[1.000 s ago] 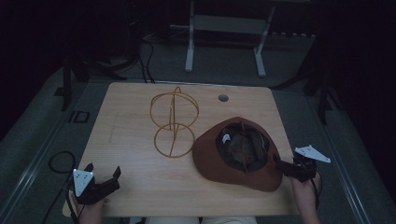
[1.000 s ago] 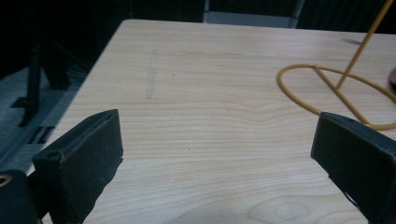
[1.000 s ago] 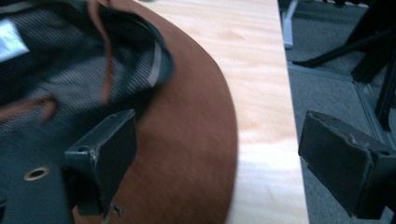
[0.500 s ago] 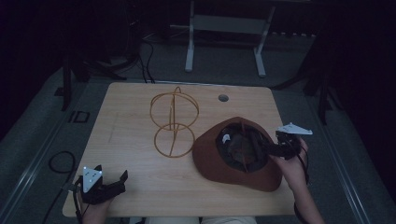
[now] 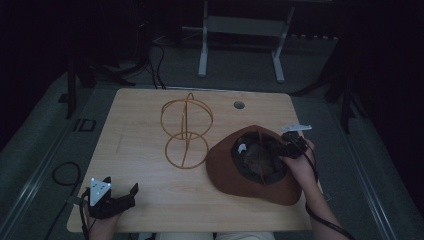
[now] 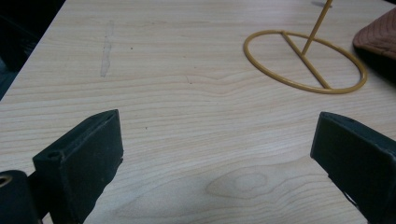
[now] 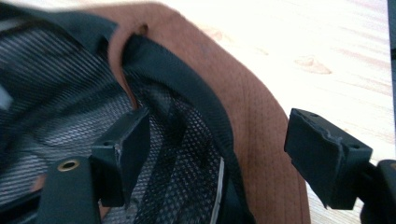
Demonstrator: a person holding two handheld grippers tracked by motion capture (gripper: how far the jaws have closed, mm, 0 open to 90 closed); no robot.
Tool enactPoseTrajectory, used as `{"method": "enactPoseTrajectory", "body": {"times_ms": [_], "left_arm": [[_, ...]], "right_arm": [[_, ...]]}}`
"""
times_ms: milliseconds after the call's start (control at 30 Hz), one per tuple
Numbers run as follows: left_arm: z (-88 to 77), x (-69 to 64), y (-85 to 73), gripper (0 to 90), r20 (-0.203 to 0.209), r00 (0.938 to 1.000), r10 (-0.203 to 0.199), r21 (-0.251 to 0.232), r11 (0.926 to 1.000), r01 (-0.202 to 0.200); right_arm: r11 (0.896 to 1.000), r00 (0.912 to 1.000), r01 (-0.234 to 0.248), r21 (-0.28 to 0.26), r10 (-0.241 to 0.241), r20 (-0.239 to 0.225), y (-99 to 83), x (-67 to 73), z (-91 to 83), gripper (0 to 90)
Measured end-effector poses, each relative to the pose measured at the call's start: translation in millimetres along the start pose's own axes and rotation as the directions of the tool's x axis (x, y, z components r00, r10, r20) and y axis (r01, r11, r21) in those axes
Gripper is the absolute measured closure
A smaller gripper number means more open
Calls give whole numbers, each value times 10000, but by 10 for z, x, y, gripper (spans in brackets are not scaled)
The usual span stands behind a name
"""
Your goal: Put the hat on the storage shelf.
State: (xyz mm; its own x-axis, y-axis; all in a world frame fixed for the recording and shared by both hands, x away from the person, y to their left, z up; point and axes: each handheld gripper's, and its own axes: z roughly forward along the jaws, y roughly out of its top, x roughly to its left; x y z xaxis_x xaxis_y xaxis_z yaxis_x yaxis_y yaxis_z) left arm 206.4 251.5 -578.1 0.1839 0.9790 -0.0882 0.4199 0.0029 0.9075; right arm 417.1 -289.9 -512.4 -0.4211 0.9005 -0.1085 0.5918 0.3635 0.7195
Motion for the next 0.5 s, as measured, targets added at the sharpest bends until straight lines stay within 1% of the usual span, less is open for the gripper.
{"method": "enactPoseTrajectory", "body": {"times_ms": [33,100,133,167,200,233,300,333,367,400,433,467,500], "left_arm": [[2,-3,-1,30,52,10000,22,23,10000,-23],[5,-8,-1,30,5,10000,91,68,9999,-91],[5,-10,0,30,66,9999,92,66,9999,-93],[5,-10,0,30,66,9999,92,66,9999,-93],[6,-17,2,30,69,9999,94,63,9999,-95],[8,-20,3,30,119,9999,102,77,9999,-103],[10,-24,4,30,100,9999,102,112,9999,-103],[7,-24,3,30,129,9999,96,125,9999,-97],[6,-27,3,30,71,9999,98,133,9999,-99],[4,-27,3,30,101,9999,97,141,9999,-99],[4,-27,3,30,101,9999,97,141,9999,-99],[5,-30,4,30,91,9999,131,143,9998,-132],[5,-30,4,30,91,9999,131,143,9998,-132]], "right_arm": [[9998,9998,120,143,-122,135,-9,15,37,240],[9996,9997,187,222,-190,154,-18,23,62,252],[9990,9993,307,312,-314,224,-38,38,95,315],[9990,9993,307,312,-314,224,-38,38,95,315],[9982,9987,393,454,-408,317,-51,55,123,333],[9941,9972,615,894,-650,364,-86,104,215,399],[9893,9924,871,1168,-965,769,-110,145,273,434],[9880,9892,977,1194,-1095,971,-123,164,290,464],[9871,9856,1069,1190,-1209,1181,-131,181,296,499],[9842,9801,1240,1265,-1414,1392,-134,201,300,517],[9842,9801,1240,1265,-1414,1392,-134,201,300,517],[9815,9765,1311,1398,-1522,1525,-144,222,330,535],[9815,9765,1311,1398,-1522,1525,-144,222,330,535]]}}
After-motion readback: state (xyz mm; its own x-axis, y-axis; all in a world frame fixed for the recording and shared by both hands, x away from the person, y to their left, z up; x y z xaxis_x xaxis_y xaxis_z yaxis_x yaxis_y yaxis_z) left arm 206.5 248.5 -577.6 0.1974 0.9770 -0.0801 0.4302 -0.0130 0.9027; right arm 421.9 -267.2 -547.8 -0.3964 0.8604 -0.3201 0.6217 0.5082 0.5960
